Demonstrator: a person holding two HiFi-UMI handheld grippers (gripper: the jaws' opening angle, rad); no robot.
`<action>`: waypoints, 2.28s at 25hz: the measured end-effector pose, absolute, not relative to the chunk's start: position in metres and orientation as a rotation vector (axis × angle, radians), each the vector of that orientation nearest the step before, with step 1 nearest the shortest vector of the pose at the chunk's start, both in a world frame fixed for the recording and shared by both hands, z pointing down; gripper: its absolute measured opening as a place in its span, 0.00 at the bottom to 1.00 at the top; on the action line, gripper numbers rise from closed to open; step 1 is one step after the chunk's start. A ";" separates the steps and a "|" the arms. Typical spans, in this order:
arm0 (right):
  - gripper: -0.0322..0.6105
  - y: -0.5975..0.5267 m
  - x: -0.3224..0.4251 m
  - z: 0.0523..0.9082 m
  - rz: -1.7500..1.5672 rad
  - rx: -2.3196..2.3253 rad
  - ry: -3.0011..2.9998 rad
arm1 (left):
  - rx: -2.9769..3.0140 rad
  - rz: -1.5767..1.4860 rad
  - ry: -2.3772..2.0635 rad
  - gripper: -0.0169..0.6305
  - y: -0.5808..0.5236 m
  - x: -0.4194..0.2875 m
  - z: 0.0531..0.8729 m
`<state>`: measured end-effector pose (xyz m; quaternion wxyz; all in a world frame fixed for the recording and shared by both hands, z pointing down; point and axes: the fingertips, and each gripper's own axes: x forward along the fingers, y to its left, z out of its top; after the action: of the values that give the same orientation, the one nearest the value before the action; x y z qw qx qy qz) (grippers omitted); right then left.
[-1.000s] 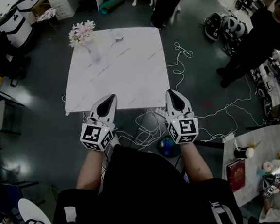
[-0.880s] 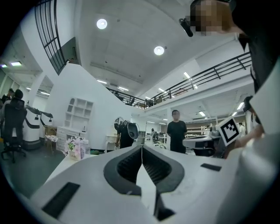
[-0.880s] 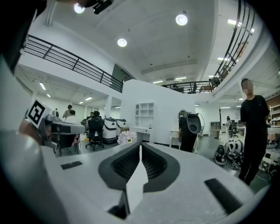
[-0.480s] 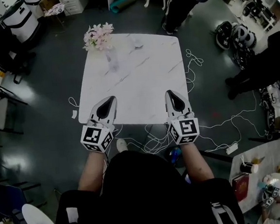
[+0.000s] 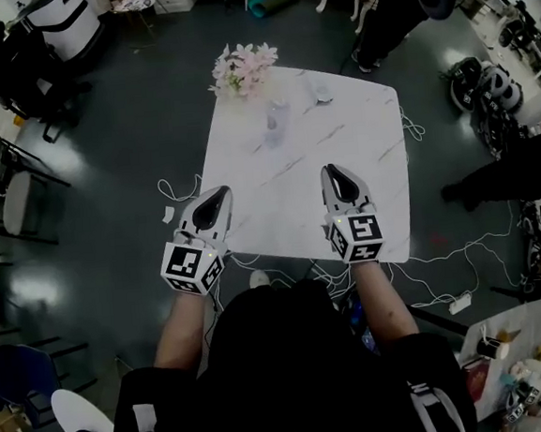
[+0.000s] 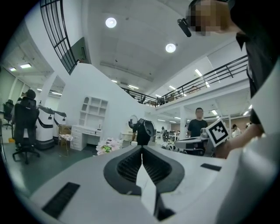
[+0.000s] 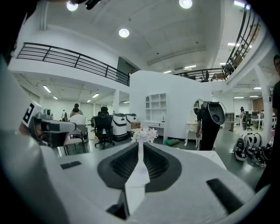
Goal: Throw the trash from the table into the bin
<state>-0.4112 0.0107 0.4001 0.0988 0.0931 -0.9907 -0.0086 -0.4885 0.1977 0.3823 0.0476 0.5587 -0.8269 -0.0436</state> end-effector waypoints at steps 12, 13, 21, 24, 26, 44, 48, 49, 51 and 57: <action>0.17 0.018 -0.504 0.431 -0.015 0.153 -2.849 | 1.513 -0.189 -2.601 0.05 0.245 -0.549 0.399; 0.18 0.017 -0.509 0.435 -0.015 0.147 -2.842 | 1.499 -0.193 -2.603 0.05 0.246 -0.551 0.401; 0.34 0.001 -0.552 0.465 0.038 0.101 -2.796 | 1.373 -0.173 -2.614 0.05 0.246 -0.576 0.415; 0.44 -0.010 -0.570 0.480 0.030 0.090 -2.762 | 1.329 -0.167 -2.611 0.05 0.241 -0.582 0.423; 0.51 -0.017 -0.582 0.491 0.022 0.079 -2.738 | 1.295 -0.162 -2.608 0.05 0.239 -0.586 0.429; 0.57 -0.035 -0.654 0.539 0.090 -0.009 -2.715 | 1.110 -0.051 -2.546 0.05 0.232 -0.599 0.481; 0.56 -0.034 -0.657 0.537 0.085 -0.002 -2.715 | 1.092 -0.042 -2.548 0.05 0.239 -0.597 0.482; 0.54 -0.032 -0.657 0.534 0.076 -0.003 -2.721 | 1.089 -0.039 -2.547 0.05 0.241 -0.597 0.482; 0.53 -0.027 -0.656 0.527 0.055 -0.004 -2.739 | 1.089 -0.035 -2.547 0.05 0.244 -0.596 0.482; 0.52 -0.009 -0.642 0.508 0.036 -0.023 -2.780 | 1.114 -0.051 -2.570 0.05 0.254 -0.592 0.473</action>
<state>-0.6424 -0.0094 0.5077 0.1796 -0.0080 -0.9836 0.0127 -0.5923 0.2542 0.4727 0.1694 0.3919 -0.9041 -0.0178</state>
